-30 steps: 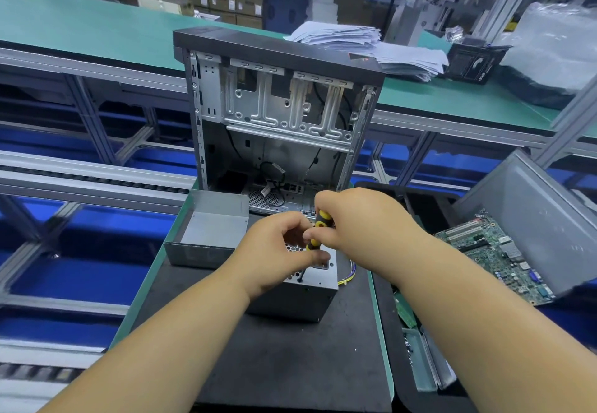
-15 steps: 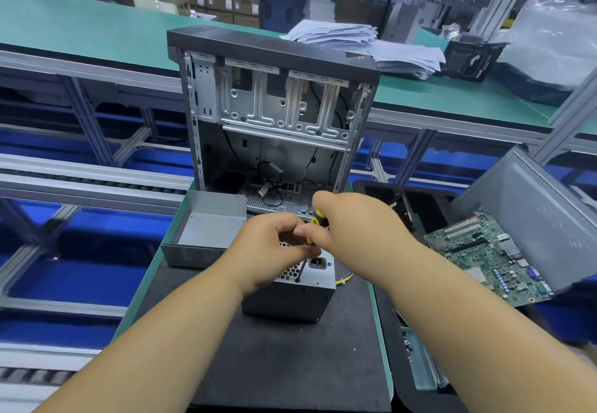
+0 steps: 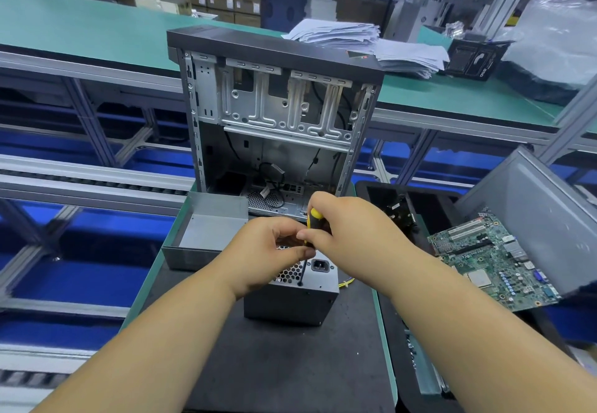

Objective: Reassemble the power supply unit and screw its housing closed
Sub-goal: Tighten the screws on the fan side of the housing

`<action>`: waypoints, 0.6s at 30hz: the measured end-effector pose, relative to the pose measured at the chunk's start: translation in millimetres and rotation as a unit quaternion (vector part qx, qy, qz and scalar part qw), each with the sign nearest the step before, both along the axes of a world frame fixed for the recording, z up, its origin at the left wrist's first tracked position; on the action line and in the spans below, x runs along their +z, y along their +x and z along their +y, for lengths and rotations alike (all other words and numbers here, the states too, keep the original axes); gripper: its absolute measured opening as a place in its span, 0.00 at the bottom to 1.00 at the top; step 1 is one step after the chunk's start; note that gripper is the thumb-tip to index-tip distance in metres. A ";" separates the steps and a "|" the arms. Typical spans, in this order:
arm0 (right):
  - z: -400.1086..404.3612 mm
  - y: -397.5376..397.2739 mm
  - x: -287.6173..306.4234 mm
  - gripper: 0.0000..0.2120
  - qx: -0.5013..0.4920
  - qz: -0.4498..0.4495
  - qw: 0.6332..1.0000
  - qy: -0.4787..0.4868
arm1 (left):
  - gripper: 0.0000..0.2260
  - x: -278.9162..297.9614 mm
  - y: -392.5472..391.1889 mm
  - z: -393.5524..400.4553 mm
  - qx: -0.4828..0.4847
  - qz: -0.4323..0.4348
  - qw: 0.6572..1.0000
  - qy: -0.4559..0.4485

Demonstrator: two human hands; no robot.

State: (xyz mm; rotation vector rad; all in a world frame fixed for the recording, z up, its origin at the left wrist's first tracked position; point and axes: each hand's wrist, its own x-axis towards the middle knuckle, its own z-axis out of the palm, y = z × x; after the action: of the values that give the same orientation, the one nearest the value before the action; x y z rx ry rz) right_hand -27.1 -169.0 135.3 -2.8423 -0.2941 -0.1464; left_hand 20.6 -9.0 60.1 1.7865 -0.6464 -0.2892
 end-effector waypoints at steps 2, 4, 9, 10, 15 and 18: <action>-2.8 -2.5 -2.0 0.13 0.012 -0.003 1.000 0.020 | 0.06 -0.6 1.2 2.2 -0.006 0.007 1.000 -0.001; -9.5 -5.2 -4.1 0.12 0.012 -0.013 0.999 0.041 | 0.08 -2.0 1.9 3.4 -0.020 0.007 1.000 -0.005; -46.6 -6.0 -6.4 0.06 -0.057 -0.089 0.952 0.289 | 0.07 -7.9 7.7 1.0 0.048 0.025 0.998 -0.038; -57.3 -5.3 -8.9 0.05 -0.077 -0.103 0.939 0.319 | 0.06 -10.6 10.4 -0.6 0.083 0.018 0.996 -0.035; -108.7 -0.8 -35.2 0.05 -0.146 -0.107 0.902 0.391 | 0.09 -18.9 19.1 -16.3 0.169 0.010 0.985 -0.024; -130.6 5.8 -55.1 0.05 -0.160 -0.087 0.896 0.406 | 0.11 -23.5 20.7 -30.2 0.182 0.013 0.983 -0.017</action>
State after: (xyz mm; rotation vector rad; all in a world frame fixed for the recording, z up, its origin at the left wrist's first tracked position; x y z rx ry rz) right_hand -21.3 -299.7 80.2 -2.0157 0.1797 -0.4691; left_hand 41.3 -39.2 36.5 1.8251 -0.2943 -0.0503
